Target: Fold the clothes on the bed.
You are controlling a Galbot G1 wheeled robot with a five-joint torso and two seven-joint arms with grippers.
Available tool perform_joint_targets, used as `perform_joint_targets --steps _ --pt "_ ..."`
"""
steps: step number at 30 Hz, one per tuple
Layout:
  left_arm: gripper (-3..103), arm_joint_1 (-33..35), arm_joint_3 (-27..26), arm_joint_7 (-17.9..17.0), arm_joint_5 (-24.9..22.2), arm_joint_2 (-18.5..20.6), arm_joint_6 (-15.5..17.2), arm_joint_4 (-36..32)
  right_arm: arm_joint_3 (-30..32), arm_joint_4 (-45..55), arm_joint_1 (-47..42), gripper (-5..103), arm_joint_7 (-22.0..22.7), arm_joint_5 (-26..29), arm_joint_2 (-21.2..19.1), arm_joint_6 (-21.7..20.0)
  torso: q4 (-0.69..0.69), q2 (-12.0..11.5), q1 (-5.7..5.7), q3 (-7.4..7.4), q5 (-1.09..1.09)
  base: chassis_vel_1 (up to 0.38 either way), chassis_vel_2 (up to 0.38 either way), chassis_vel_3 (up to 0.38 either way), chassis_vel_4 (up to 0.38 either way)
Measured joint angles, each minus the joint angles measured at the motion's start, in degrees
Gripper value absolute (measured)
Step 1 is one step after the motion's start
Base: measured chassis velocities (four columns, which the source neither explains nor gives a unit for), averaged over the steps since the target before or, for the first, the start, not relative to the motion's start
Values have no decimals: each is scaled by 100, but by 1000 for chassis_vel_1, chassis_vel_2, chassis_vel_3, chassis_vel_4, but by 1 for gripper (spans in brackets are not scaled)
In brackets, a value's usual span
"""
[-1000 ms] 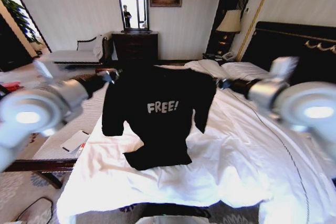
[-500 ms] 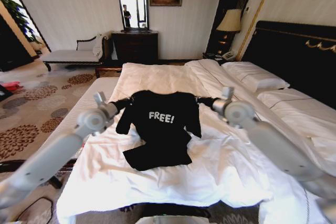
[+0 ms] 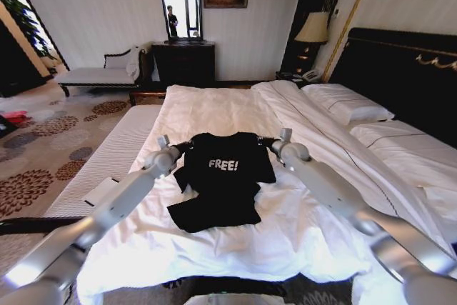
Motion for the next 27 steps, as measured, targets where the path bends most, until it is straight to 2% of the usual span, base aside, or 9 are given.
perform_joint_targets --steps 2,4,5,7,9,10,13,19,27 --pt "0 -198 136 148 122 -178 -33 511 -18 -417 108 0 -85 -135 223 103 -2 0 0 0 0 0 0 0 0" --pt "0 -463 304 380 243 -419 -73 1160 -47 -1074 271 0 -236 -318 684 278 -4 0 1 1 -1 0 0 0 0" --pt "0 -548 335 460 280 -501 -90 1377 -63 -1347 337 0 -317 -401 913 374 -3 0 1 1 0 0 0 0 0" --pt "0 -594 346 503 305 -551 -101 1494 -73 -1500 372 0 -355 -444 1033 427 0 0 1 1 1 0 0 0 0" --pt "0 -782 367 643 430 -793 -136 1986 -60 -1866 456 0 -430 -566 1354 544 5 0 1 1 0 0 0 0 0" --pt "0 -782 367 643 430 -793 -136 1986 -60 -1866 456 0 -430 -566 1354 544 5 0 1 1 0 0 0 0 0" --pt "0 -1045 355 847 590 -1151 -166 2584 36 -2071 500 0 -435 -643 1602 594 2 0 -1 -1 -1 0 0 0 0" --pt "0 -1365 267 1154 951 -1588 -236 3409 232 -2427 582 0 -403 -761 1707 721 -4 1 -1 -1 1 0 0 0 0" --pt "0 -1475 62 1464 1427 -1915 -382 4045 380 -2966 673 0 -404 -998 1768 846 1 1 -1 -1 1 0 0 0 0"
